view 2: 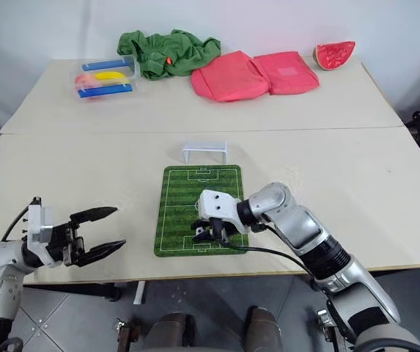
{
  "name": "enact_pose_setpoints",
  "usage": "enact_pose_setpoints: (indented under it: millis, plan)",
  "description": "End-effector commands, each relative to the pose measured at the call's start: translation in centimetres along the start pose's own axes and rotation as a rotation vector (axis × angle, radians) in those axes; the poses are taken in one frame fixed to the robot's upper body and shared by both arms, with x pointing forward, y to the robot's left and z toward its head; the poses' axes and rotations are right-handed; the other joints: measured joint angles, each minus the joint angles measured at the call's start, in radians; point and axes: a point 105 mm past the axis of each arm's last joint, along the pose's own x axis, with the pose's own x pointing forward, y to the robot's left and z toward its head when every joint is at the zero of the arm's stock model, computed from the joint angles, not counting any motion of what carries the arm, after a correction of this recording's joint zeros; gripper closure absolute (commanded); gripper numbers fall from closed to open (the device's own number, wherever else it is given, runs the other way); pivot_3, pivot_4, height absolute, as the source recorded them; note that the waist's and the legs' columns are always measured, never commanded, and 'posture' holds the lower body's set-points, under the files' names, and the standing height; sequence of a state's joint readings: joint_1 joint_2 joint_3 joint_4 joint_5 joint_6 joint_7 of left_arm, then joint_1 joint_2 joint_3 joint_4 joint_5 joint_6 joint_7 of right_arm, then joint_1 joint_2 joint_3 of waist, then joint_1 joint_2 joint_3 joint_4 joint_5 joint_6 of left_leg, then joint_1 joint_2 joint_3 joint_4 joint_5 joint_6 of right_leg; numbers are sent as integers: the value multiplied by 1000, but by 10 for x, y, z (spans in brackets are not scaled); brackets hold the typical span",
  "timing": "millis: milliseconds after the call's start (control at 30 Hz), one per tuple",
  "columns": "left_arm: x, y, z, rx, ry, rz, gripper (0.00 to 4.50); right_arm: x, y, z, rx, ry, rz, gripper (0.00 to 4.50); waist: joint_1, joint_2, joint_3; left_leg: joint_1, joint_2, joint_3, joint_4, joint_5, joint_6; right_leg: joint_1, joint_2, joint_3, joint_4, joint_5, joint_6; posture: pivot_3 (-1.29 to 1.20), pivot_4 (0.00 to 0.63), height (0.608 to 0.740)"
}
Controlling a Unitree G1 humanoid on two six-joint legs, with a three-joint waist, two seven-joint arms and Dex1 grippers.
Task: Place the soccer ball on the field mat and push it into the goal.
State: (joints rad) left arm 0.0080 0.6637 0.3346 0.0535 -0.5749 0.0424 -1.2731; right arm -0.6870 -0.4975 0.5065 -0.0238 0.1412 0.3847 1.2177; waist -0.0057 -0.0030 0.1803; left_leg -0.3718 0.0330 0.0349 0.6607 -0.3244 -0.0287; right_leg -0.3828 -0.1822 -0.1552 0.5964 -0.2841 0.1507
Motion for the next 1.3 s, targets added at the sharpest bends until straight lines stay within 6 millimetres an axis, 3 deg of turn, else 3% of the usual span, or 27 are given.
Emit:
enact_pose_setpoints:
  millis: [33, 1300]
  plan:
    - [-5, 1, 9, 48, -16, 32, 0, -1, 2, 5, -62, 0, 32, 3648, 0, 0, 0, 0, 0, 0, 0, 0, 0, 0, 0, 0, 0, 0, 0, 0, 150, 740]
    - [6, 7, 16, 92, -33, 83, 0, 20, 12, -12, -38, -7, 97, 3648, -3, 0, 0, 1, 0, 0, 0, 0, 0, 0, 0, 0, 1, 0, 0, 0, 150, 740]
